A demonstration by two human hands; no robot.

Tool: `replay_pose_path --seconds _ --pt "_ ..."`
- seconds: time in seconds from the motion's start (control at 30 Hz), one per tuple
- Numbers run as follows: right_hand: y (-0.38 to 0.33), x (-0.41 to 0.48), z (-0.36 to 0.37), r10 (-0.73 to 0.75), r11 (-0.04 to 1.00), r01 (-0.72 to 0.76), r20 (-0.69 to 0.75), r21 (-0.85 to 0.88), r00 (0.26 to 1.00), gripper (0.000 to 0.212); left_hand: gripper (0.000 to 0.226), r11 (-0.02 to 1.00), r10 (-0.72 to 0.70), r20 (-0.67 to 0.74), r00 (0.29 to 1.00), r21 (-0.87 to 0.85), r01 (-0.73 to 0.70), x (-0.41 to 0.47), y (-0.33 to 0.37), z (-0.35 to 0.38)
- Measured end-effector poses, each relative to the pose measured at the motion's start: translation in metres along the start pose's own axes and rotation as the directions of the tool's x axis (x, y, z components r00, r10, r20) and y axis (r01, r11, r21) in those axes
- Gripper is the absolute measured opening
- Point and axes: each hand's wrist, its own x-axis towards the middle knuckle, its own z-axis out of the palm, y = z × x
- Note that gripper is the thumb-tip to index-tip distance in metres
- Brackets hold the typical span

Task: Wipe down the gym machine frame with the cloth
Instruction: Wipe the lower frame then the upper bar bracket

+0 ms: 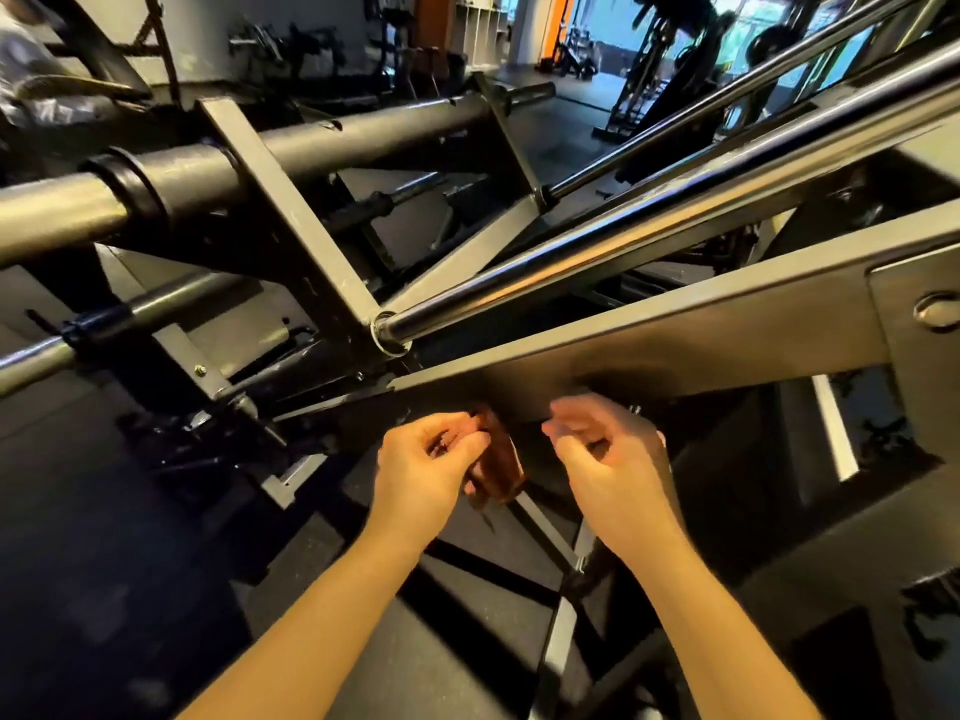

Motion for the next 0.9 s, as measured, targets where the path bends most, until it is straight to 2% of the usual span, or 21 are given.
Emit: replay_pose_path --seconds 0.03,0.07,0.13,0.2,0.3,0.37,0.43,0.53,0.7,0.83,0.9 --pt "-0.001 0.001 -0.005 -0.151 0.97 0.134 -0.071 -0.203 0.986 0.021 0.01 0.999 -0.043 0.001 0.999 0.016 0.043 0.004 0.0 0.0" --pt "-0.001 0.002 -0.011 -0.344 0.882 0.282 -0.108 -0.378 0.933 0.021 0.01 0.996 -0.08 0.007 0.997 0.042 0.079 0.008 0.0 0.0" --pt "-0.003 0.011 -0.02 -0.645 0.648 0.497 -0.07 -0.577 0.761 0.021 0.014 0.992 -0.115 0.021 0.993 0.058 0.114 0.012 0.002 0.004" --pt "-0.001 0.023 -0.023 -0.765 0.487 0.559 -0.019 -0.671 0.644 0.024 0.019 0.996 -0.078 0.003 0.997 0.04 0.078 0.013 0.005 0.015" --pt "0.002 0.038 -0.023 -0.815 0.355 0.587 0.066 -0.727 0.575 0.03 0.023 0.997 -0.01 -0.116 0.993 0.07 0.018 0.013 -0.001 0.04" --pt "0.008 0.045 -0.023 -0.805 0.345 0.591 0.094 -0.73 0.586 0.039 0.021 0.995 -0.047 -0.21 0.977 0.074 0.063 0.016 -0.009 0.045" --pt "0.013 0.05 -0.025 -0.777 0.268 0.553 0.162 -0.789 0.608 0.048 0.019 0.997 -0.059 -0.276 0.959 0.04 0.072 0.026 -0.022 0.039" --pt "0.016 0.054 -0.026 -0.747 0.134 0.49 0.237 -0.861 0.621 0.055 0.017 0.997 -0.035 -0.282 0.959 0.054 0.052 0.036 -0.033 0.03" --pt "0.016 0.052 -0.024 -0.71 0.056 0.431 0.267 -0.901 0.651 0.063 0.022 0.997 -0.069 -0.3 0.951 0.013 0.077 0.028 -0.027 0.041" --pt "0.015 0.053 -0.025 -0.706 0.003 0.402 0.283 -0.916 0.649 0.066 0.021 0.996 0.076 -0.247 0.966 0.055 -0.064 0.01 -0.018 0.068" --pt "0.016 0.053 -0.025 -0.715 0.001 0.4 0.279 -0.916 0.641 0.065 0.017 0.999 0.019 -0.238 0.971 0.047 -0.008 0.011 -0.013 0.068"
